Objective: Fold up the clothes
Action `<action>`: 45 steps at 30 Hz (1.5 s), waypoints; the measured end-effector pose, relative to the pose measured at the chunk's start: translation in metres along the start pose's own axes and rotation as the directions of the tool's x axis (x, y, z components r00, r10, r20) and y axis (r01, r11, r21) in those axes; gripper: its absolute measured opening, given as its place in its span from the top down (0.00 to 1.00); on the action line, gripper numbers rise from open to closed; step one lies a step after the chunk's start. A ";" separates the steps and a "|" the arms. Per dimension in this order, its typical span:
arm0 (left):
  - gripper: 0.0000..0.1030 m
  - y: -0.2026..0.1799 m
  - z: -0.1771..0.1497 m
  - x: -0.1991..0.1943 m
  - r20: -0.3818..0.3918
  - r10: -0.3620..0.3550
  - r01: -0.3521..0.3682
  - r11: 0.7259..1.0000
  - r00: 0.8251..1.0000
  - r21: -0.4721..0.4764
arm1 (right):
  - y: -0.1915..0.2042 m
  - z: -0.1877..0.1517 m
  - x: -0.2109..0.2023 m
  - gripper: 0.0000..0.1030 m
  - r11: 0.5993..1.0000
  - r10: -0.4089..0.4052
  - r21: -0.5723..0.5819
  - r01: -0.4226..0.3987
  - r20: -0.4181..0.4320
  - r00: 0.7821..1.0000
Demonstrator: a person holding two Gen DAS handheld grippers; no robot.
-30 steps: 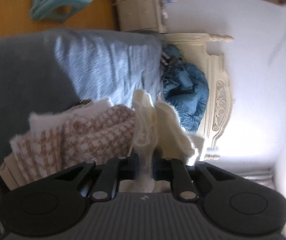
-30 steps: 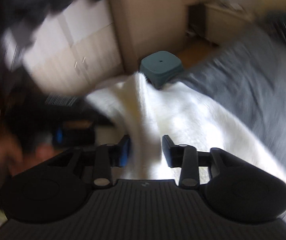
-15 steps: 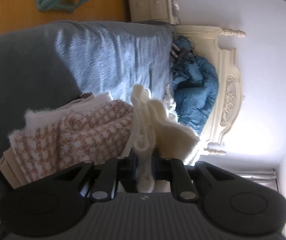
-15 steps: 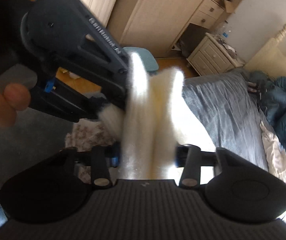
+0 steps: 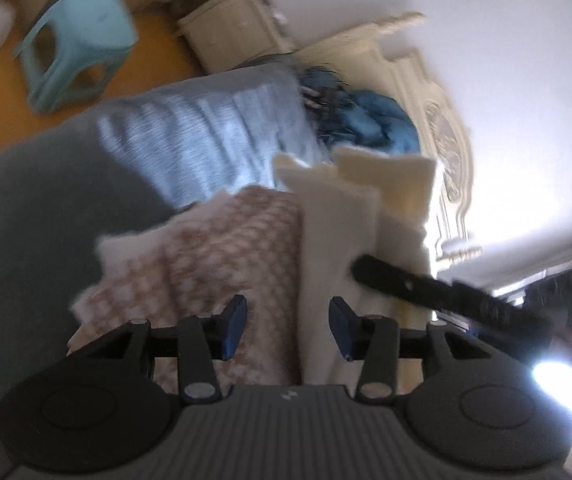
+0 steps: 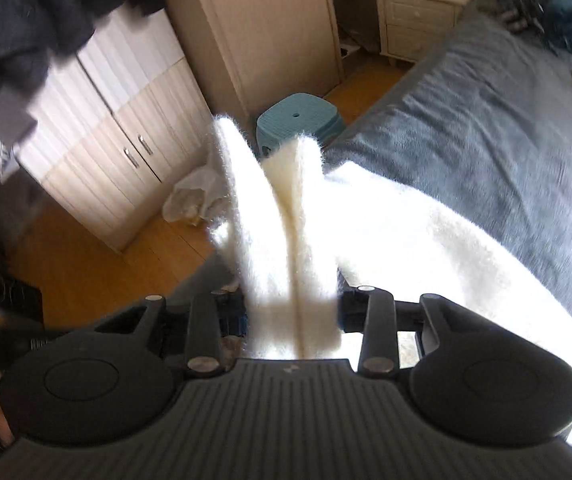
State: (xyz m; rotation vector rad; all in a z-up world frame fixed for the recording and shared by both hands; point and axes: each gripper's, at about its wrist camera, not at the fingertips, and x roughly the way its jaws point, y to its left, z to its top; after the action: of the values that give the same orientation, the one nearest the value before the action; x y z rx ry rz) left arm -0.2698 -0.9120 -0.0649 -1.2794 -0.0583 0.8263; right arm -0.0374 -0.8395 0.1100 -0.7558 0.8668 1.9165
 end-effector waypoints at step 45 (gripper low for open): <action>0.93 -0.034 -0.024 -0.001 -0.007 0.049 -0.050 0.997 0.999 -0.059 | 0.020 -0.005 -0.023 0.76 0.983 -0.063 -0.168 0.078 0.093 0.994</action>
State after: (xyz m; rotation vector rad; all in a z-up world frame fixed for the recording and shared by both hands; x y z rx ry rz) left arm -0.2415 -0.9339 -0.0433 -1.3433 -0.0473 0.8692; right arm -0.0446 -0.8617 0.1306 -0.7876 0.6188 1.9625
